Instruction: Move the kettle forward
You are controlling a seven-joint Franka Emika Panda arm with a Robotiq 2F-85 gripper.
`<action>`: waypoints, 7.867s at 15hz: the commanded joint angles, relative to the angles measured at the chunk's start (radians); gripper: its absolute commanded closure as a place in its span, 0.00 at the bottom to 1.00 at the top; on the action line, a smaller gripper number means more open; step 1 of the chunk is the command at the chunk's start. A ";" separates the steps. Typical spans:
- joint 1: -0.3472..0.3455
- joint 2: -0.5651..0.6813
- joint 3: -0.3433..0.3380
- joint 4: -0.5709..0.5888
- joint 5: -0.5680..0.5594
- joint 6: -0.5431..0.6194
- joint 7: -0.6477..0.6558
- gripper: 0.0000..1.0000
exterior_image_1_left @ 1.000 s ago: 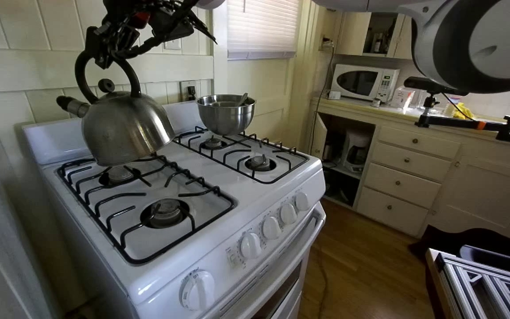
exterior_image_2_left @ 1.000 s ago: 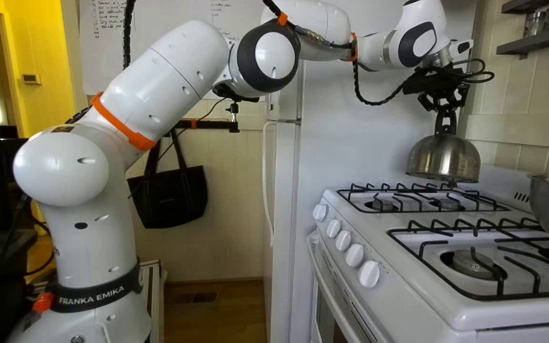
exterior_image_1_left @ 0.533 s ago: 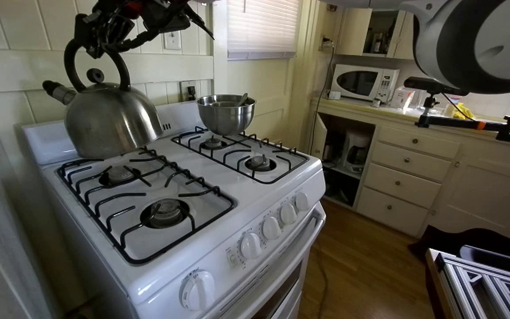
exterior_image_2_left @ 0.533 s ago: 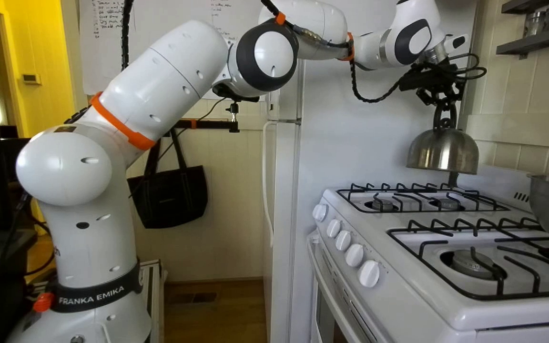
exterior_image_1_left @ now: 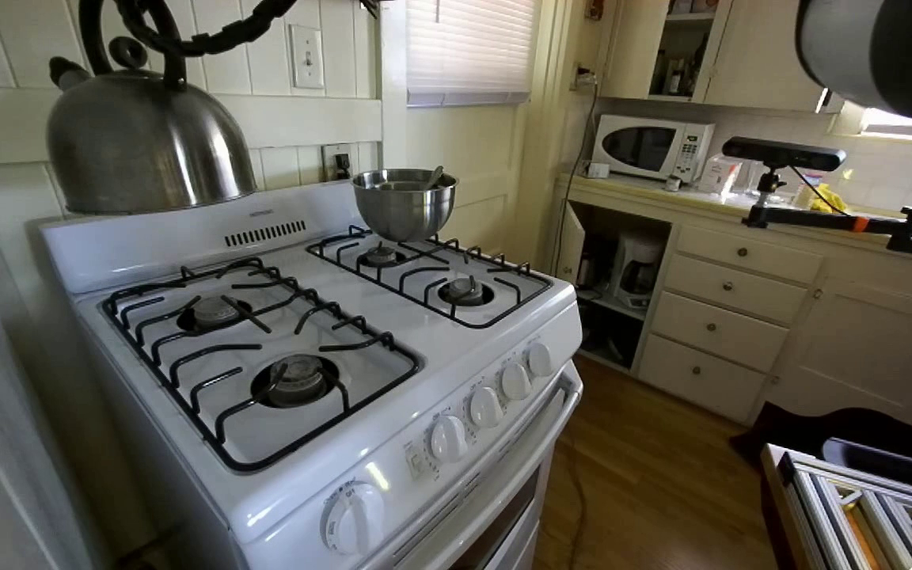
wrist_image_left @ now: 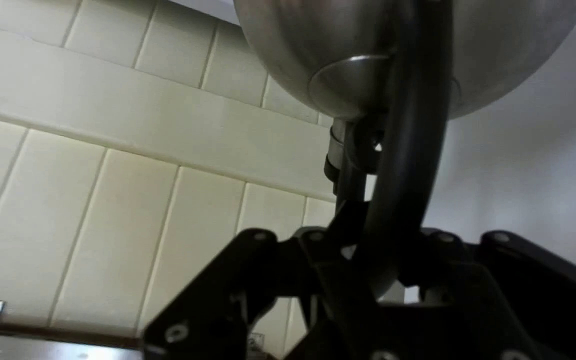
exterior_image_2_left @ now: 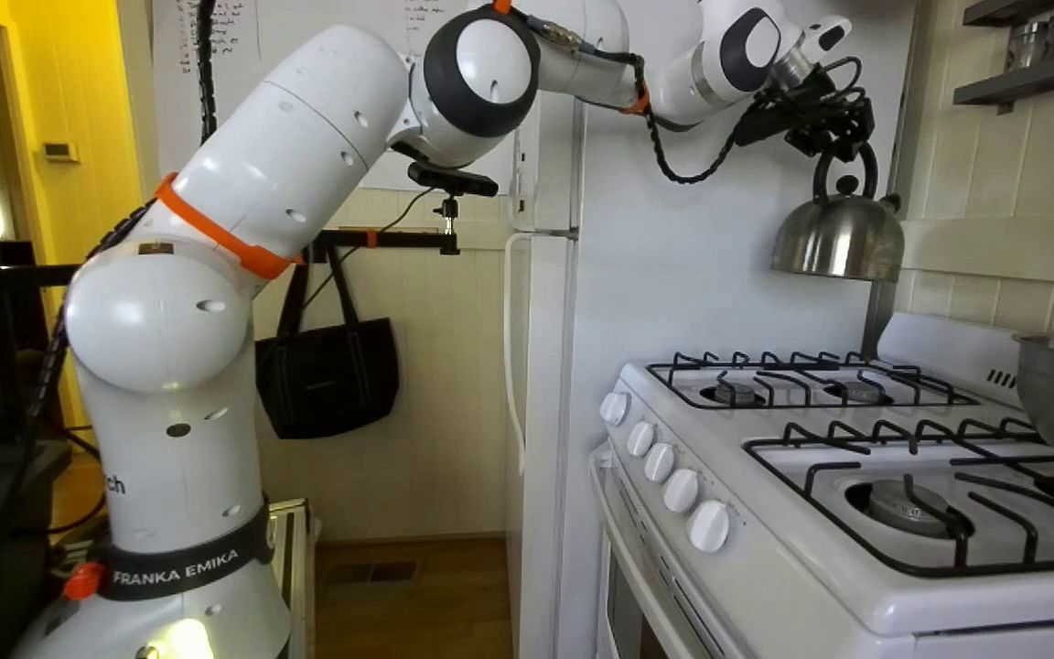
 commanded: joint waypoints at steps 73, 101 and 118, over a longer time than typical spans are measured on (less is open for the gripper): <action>0.080 -0.366 0.296 -0.699 -1.109 -0.484 1.278 0.97; 0.058 -0.352 0.340 -0.724 -1.056 -0.441 1.163 0.46; -0.002 -0.768 0.334 -1.031 -1.090 -0.457 1.584 0.00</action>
